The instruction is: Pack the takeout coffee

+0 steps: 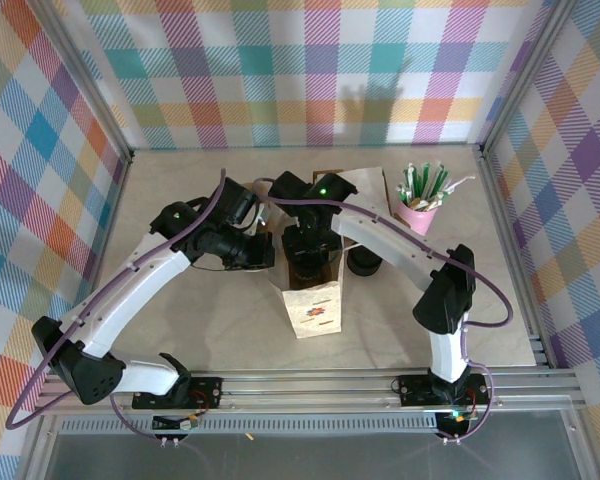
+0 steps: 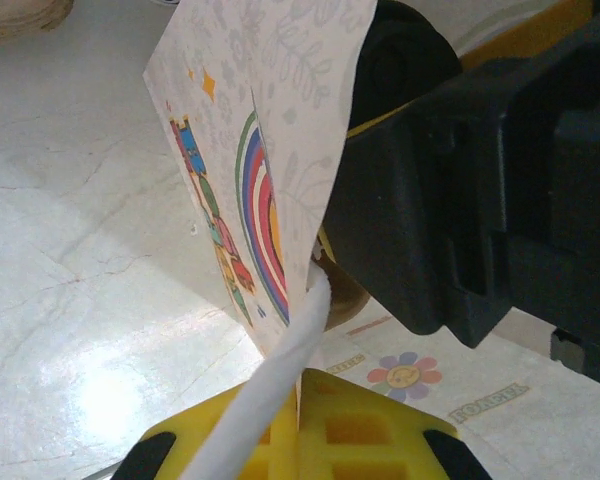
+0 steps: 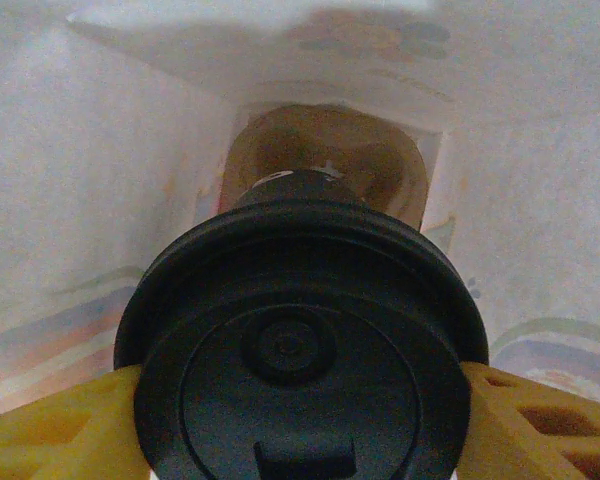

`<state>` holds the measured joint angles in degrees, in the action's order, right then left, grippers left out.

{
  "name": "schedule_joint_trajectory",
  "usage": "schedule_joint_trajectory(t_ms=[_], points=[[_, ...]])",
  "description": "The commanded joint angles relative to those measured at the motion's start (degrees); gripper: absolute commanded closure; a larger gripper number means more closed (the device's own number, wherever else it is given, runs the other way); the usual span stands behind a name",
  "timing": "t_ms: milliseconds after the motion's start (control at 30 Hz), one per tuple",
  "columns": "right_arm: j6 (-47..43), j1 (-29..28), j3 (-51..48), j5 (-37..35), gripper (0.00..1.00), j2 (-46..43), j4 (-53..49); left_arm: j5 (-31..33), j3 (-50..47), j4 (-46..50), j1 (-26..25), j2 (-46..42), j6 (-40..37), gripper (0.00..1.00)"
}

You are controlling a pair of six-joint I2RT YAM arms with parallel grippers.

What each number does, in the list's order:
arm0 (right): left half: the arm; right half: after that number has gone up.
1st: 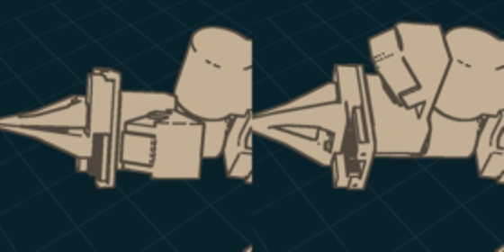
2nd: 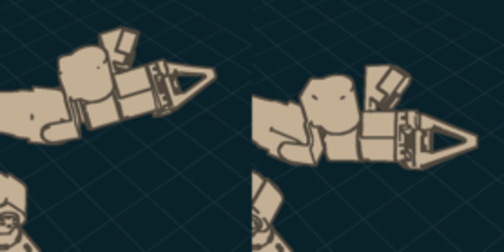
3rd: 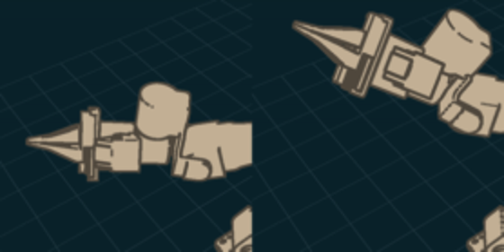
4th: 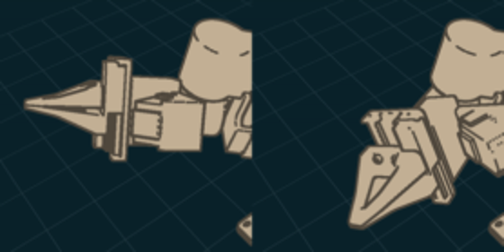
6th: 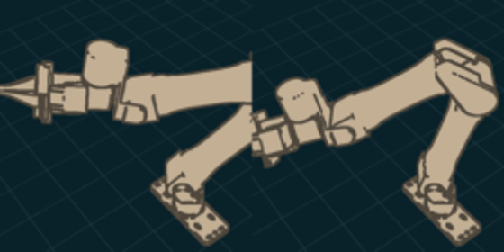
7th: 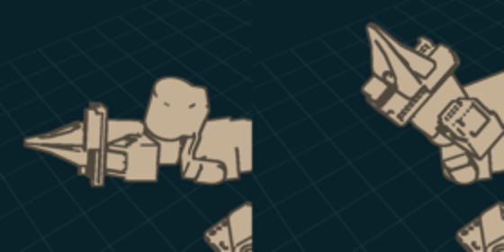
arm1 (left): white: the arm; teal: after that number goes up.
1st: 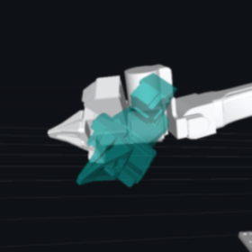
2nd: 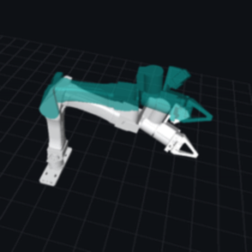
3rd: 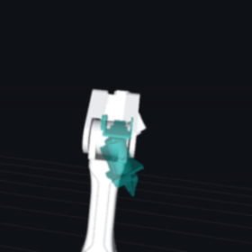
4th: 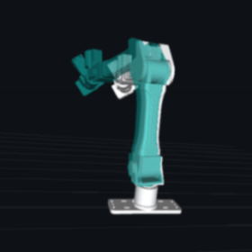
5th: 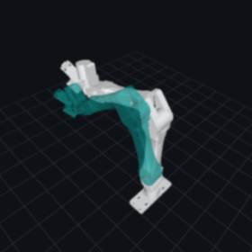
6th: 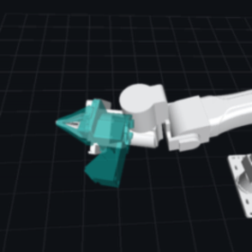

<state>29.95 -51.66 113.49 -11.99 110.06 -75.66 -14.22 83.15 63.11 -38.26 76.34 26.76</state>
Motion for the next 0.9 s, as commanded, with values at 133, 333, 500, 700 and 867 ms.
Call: schedule_joint_trajectory(t_ms=[133,333,500,700,867], points=[[-2.8,0.3,1.9,0.3,0.79,1.2,-2.1,2.2,1.2,4.0,-2.3,-1.2,-0.6,0.94],[-3.0,-0.9,2.1,-0.2,0.79,0.2,-5.4,8.2,3.5,7.5,-5.1,-2.5,2.8,0.94],[-4.2,-1.8,1.4,-1.9,0.8,-0.3,-6.0,10.3,3.7,8.8,-6.0,-2.1,3.8,0.79],[-5.9,-1.8,0.9,-2.1,0.79,0.1,-4.9,10.6,4.4,8.6,-7.4,-1.0,4.2,0.74],[-6.1,-1.8,0.8,-2.3,0.79,0.2,-3.6,9.4,4.2,7.9,-7.6,-0.5,3.8,0.76]])
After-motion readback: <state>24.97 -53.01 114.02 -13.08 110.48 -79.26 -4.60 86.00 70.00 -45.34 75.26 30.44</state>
